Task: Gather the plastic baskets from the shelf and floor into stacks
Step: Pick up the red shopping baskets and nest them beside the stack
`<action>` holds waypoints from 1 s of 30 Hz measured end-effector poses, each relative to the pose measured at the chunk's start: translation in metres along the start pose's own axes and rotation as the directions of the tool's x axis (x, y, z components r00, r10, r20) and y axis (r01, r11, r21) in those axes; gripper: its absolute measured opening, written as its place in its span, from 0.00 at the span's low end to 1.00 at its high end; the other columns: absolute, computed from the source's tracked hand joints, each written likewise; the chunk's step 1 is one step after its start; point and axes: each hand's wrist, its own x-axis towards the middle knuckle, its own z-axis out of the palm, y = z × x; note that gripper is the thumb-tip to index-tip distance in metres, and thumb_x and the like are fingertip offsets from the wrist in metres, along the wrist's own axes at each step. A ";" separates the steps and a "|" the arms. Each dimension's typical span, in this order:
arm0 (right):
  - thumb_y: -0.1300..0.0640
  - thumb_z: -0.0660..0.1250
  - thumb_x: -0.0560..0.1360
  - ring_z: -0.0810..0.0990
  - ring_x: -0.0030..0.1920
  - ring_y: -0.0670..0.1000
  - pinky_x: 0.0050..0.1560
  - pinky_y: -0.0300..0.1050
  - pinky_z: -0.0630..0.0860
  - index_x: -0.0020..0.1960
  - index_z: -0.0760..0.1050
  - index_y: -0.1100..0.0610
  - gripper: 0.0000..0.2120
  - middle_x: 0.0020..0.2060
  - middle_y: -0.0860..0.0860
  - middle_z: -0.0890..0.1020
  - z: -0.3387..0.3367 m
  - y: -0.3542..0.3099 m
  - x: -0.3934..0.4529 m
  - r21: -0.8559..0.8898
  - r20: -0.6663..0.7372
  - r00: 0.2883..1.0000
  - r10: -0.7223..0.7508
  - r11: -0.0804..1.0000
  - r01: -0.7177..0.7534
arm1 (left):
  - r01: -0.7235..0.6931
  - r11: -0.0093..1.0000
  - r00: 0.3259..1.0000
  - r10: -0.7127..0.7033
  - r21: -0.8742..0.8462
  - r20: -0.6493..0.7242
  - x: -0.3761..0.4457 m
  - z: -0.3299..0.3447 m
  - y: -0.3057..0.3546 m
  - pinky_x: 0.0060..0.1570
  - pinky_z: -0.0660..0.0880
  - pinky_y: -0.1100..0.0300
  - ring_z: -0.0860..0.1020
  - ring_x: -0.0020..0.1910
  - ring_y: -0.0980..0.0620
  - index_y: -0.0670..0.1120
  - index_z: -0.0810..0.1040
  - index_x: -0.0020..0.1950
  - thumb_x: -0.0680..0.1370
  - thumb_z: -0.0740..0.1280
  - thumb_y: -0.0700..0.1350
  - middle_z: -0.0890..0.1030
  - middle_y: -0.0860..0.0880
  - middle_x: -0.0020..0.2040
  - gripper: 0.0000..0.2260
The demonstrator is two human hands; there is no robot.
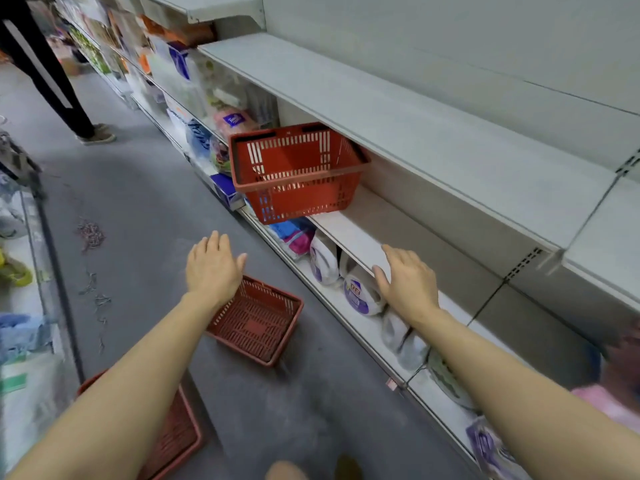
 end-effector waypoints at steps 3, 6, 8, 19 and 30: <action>0.50 0.64 0.72 0.83 0.46 0.60 0.38 0.49 0.78 0.57 0.78 0.62 0.20 0.46 0.56 0.84 0.021 -0.001 0.037 -0.019 0.014 1.000 0.016 1.000 -0.016 | 0.021 0.999 1.000 -0.021 -0.025 0.013 0.054 0.013 -0.005 0.75 0.58 0.47 0.62 0.77 0.40 0.39 0.63 0.77 0.83 0.57 0.56 0.63 0.40 0.78 0.28; 0.51 0.65 0.72 0.83 0.46 0.60 0.39 0.50 0.79 0.58 0.78 0.62 0.19 0.47 0.57 0.84 0.050 0.001 0.074 -0.023 0.027 0.998 0.060 0.998 -0.059 | 0.070 0.992 0.996 -0.065 -0.100 0.059 0.114 0.027 -0.005 0.73 0.60 0.46 0.62 0.76 0.39 0.39 0.62 0.77 0.83 0.57 0.55 0.62 0.40 0.79 0.28; 0.51 0.65 0.73 0.83 0.47 0.61 0.40 0.52 0.79 0.59 0.78 0.62 0.19 0.47 0.58 0.84 0.072 0.002 0.096 -0.024 0.037 0.995 0.097 0.995 -0.096 | 0.149 0.956 0.987 -0.129 -0.253 0.094 0.157 0.041 -0.002 0.70 0.63 0.44 0.63 0.75 0.38 0.38 0.60 0.78 0.83 0.56 0.54 0.62 0.40 0.78 0.28; 0.48 0.60 0.74 0.83 0.43 0.60 0.33 0.50 0.78 0.59 0.79 0.60 0.22 0.45 0.58 0.84 0.165 -0.006 0.173 -0.063 0.063 0.960 0.272 0.961 -0.268 | 0.553 0.049 0.820 -0.206 -0.832 0.534 0.327 0.101 -0.003 0.36 0.81 0.47 0.80 0.49 0.42 0.54 0.64 0.75 0.81 0.65 0.41 0.78 0.42 0.65 0.23; 0.50 0.59 0.81 0.73 0.66 0.61 0.61 0.52 0.71 0.75 0.64 0.58 0.25 0.69 0.59 0.73 0.168 -0.023 0.207 0.246 0.126 0.811 0.571 0.774 -0.583 | 0.560 -0.258 0.772 -0.180 -0.787 0.609 0.306 0.107 -0.047 0.35 0.84 0.50 0.81 0.50 0.42 0.59 0.68 0.76 0.77 0.55 0.24 0.80 0.48 0.60 0.37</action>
